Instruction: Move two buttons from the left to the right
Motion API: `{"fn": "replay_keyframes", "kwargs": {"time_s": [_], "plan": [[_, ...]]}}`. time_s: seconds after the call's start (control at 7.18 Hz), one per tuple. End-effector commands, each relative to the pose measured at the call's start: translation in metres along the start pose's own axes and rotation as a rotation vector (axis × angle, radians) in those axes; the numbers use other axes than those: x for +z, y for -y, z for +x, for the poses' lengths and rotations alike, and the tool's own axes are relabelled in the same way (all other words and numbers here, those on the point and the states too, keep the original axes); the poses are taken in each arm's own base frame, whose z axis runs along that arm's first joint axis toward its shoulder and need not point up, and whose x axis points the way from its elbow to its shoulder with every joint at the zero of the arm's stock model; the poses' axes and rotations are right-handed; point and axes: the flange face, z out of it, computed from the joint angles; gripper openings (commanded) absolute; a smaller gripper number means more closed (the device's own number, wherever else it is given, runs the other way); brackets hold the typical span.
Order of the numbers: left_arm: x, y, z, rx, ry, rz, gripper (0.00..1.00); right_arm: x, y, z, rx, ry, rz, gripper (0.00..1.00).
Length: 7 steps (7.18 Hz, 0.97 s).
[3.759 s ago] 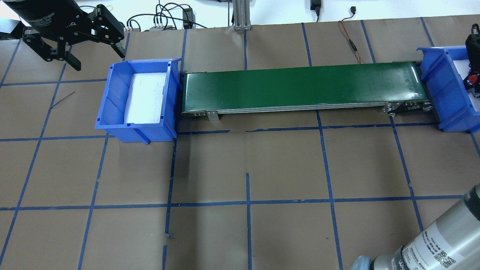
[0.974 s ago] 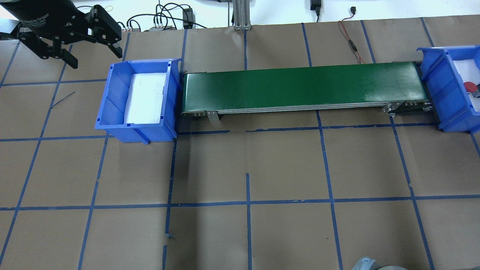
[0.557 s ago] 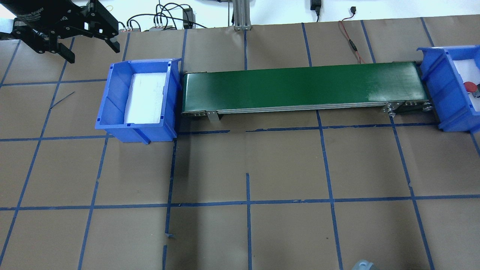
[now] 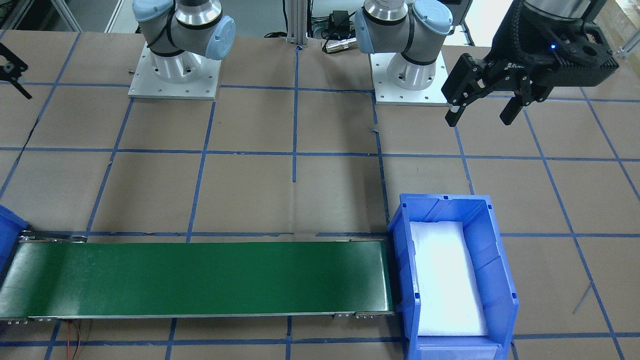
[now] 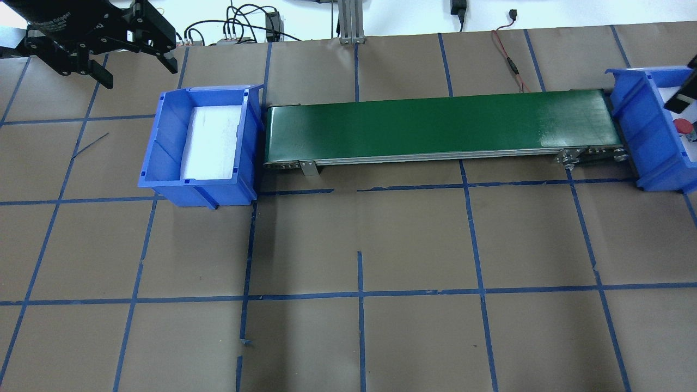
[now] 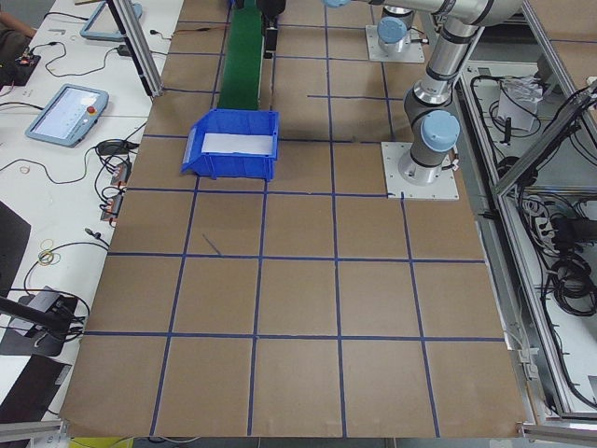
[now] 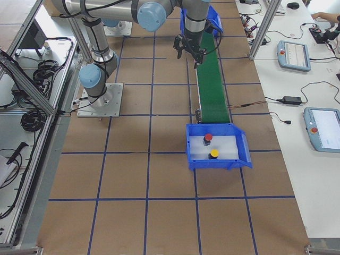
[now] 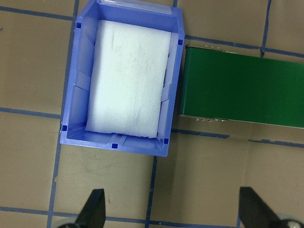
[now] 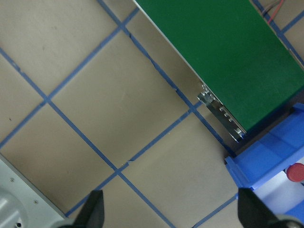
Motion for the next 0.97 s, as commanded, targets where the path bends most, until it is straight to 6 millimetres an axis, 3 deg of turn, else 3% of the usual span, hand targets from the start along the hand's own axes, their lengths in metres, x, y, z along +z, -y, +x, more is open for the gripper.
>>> {"fn": "replay_keyframes", "kwargs": {"time_s": [0.0,0.14,0.28,0.84], "plan": [[0.001,0.001,-0.001,0.005,0.006,0.005,1.0,0.008,0.07,-0.058,0.165,0.0,-0.007,1.0],[0.001,0.0,-0.001,0.004,0.006,0.003,1.0,0.013,0.101,-0.073,0.25,-0.031,0.018,1.0],[0.001,0.001,-0.002,0.003,0.007,0.003,1.0,0.015,0.116,-0.086,0.308,-0.046,0.031,1.0],[0.0,0.003,0.0,0.007,0.002,0.023,1.0,0.009,0.119,-0.09,0.652,-0.045,0.058,1.0]]}}
